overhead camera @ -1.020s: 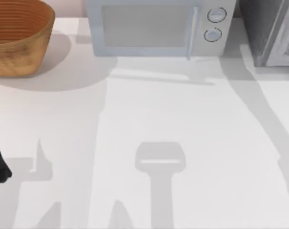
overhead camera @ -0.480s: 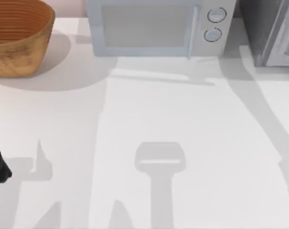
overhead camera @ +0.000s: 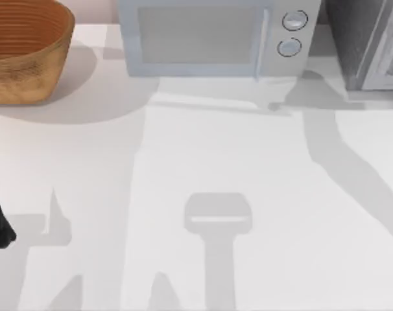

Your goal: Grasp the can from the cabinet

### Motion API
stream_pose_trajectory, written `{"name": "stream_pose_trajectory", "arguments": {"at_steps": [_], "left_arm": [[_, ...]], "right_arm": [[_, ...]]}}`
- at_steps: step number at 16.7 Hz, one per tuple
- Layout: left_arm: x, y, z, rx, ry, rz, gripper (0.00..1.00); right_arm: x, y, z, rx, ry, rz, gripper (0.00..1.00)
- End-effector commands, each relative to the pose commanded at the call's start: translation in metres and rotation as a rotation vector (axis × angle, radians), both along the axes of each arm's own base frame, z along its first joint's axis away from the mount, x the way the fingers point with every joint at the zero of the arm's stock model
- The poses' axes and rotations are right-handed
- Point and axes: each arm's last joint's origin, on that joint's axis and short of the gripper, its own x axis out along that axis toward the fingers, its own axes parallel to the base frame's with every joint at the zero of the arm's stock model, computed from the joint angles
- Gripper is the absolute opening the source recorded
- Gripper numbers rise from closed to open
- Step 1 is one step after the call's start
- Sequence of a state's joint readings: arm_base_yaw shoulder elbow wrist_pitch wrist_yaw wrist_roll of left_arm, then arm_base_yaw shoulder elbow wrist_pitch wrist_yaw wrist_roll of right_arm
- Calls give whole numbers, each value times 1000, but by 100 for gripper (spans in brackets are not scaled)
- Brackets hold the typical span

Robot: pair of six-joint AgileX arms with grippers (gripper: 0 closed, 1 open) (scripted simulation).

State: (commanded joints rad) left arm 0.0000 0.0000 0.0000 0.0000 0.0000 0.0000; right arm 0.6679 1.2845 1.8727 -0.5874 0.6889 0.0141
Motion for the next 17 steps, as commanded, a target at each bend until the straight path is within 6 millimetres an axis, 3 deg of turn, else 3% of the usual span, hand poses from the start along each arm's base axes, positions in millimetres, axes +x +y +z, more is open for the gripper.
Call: {"name": "stream_pose_trajectory", "arguments": {"at_steps": [2,10,14,17], "left_arm": [[0,0,0,0,0,0,100],[0,0,0,0,0,0,100],[0,0,0,0,0,0,100],[0,0,0,0,0,0,100]], "right_arm": [[-16,-5,3,0,0,0,0],[-18,-12,-3,-2,1,-2,0],[-26,-35,-31,-8,7,-1,0],[-36,-57,-71,-8,12,-3,0]]}}
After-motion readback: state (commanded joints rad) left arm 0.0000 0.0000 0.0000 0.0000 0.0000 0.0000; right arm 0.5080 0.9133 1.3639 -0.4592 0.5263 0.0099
